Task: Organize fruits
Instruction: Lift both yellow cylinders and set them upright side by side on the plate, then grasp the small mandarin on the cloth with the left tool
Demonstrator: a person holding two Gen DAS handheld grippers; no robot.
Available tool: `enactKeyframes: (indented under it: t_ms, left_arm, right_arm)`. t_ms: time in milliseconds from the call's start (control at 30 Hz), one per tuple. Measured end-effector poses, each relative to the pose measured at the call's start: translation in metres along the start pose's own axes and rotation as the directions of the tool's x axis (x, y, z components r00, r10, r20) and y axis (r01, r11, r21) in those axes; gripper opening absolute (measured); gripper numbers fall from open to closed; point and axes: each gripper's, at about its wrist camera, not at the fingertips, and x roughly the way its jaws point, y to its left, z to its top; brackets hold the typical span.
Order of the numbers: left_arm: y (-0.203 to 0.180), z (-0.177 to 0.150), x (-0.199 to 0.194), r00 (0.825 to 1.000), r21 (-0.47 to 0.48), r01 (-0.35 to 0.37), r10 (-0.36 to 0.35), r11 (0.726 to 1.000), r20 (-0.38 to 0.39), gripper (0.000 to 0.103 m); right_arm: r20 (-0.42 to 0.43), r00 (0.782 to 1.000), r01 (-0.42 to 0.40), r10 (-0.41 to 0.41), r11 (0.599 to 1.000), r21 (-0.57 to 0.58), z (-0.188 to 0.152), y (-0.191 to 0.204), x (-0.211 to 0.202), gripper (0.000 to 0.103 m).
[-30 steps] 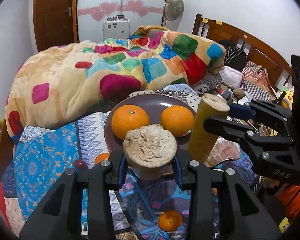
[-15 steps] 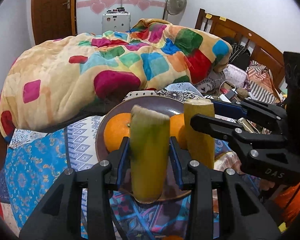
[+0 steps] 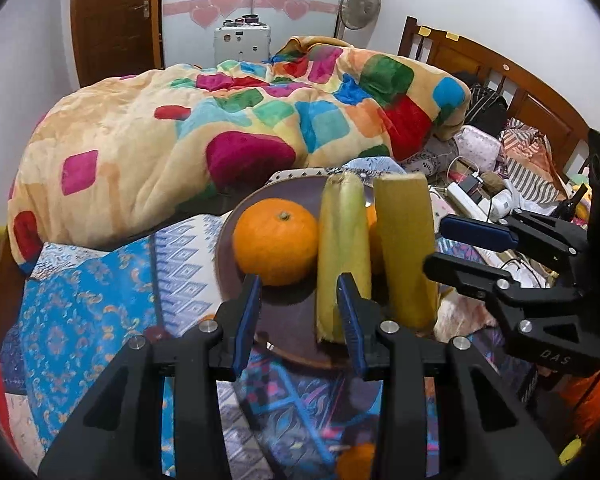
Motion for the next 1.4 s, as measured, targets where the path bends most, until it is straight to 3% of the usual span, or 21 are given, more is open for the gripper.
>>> enactKeyframes:
  t_ms: [333,567,733,1033,1400]
  left_arm:
    - [0.006,-0.026,-0.013,1.000,-0.004,-0.019,0.019,1.000,-0.014,0.040]
    - [0.001,-0.047,-0.035,0.999,-0.017,-0.046,0.047,0.999,0.010,0.058]
    - [-0.003,-0.063,-0.049,0.999,-0.039,-0.044,0.045,0.998,0.016,0.068]
    - [-0.015,-0.096,-0.050,0.999,-0.048,-0.023,0.021,0.999,-0.024,0.068]
    - [-0.031,-0.113,-0.024,0.998,-0.030,-0.011,0.009,0.999,-0.061,0.067]
  right_arm:
    - [-0.029,0.999,-0.024,0.023,1.000,-0.015,-0.011,0.015,0.004,0.033]
    - [-0.008,1.000,0.018,-0.018,1.000,-0.012,-0.023,0.020,-0.021,0.033]
    - [-0.024,0.999,0.040,-0.040,0.999,-0.002,-0.043,0.024,-0.036,0.044]
    - [-0.104,0.992,0.069,-0.067,0.997,0.022,-0.085,0.025,-0.031,0.045]
    - [-0.125,0.989,0.074,-0.074,0.997,-0.005,-0.090,0.033,-0.021,0.045]
